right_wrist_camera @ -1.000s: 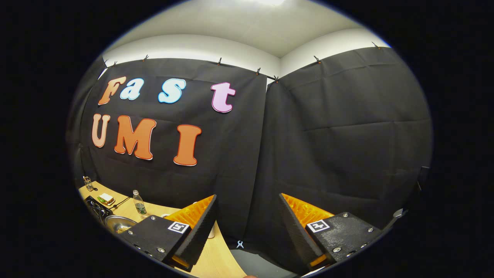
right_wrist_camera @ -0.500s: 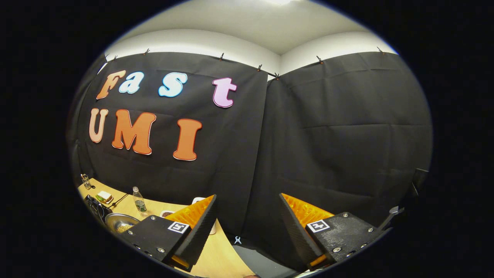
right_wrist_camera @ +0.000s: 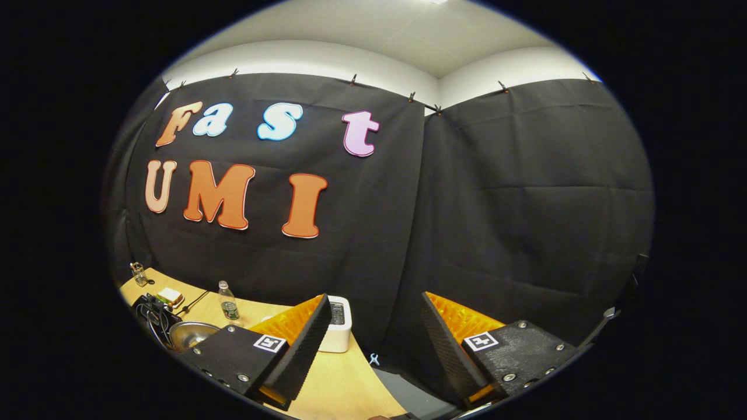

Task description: First push the handle of the pot to place it horizontally, then grasp the pot with both hands and set it on the induction cooktop.

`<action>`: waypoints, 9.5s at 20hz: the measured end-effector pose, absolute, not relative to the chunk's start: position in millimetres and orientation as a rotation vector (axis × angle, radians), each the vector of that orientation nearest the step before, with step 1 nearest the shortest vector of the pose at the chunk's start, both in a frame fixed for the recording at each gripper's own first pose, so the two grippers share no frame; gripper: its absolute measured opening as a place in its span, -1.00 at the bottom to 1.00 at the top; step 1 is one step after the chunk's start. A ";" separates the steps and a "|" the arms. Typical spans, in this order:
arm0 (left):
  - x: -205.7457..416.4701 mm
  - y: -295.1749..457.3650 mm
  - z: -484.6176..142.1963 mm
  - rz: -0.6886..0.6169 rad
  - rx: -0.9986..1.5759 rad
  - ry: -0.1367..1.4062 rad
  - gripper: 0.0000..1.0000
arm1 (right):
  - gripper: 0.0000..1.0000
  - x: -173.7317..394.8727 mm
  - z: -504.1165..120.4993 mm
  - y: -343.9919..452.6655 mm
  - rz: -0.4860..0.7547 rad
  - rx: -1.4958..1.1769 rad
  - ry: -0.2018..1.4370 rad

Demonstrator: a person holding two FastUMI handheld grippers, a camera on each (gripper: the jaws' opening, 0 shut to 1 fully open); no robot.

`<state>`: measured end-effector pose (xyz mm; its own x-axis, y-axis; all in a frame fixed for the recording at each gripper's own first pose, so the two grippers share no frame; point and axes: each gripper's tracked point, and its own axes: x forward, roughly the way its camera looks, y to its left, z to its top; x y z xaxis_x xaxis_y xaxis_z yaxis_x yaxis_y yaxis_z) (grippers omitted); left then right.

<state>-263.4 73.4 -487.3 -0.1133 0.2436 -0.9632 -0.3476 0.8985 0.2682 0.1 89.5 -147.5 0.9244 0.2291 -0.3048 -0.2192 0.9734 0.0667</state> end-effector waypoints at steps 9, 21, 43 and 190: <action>-244.9 91.7 -495.4 0.377 0.080 1.552 -0.84 | 0.91 -5.7 -172.1 125.9 0.283 0.052 0.404; -214.0 107.8 -497.8 0.237 0.173 1.461 -0.84 | 0.91 -8.3 -209.7 128.9 0.268 0.044 0.518; -176.6 112.1 -423.0 0.254 -0.105 1.182 0.96 | 0.92 -14.7 -335.5 332.5 0.662 0.049 0.826; 40.8 -25.0 149.6 0.422 0.098 0.083 0.84 | 0.91 366.1 -172.1 -78.8 0.596 0.011 0.154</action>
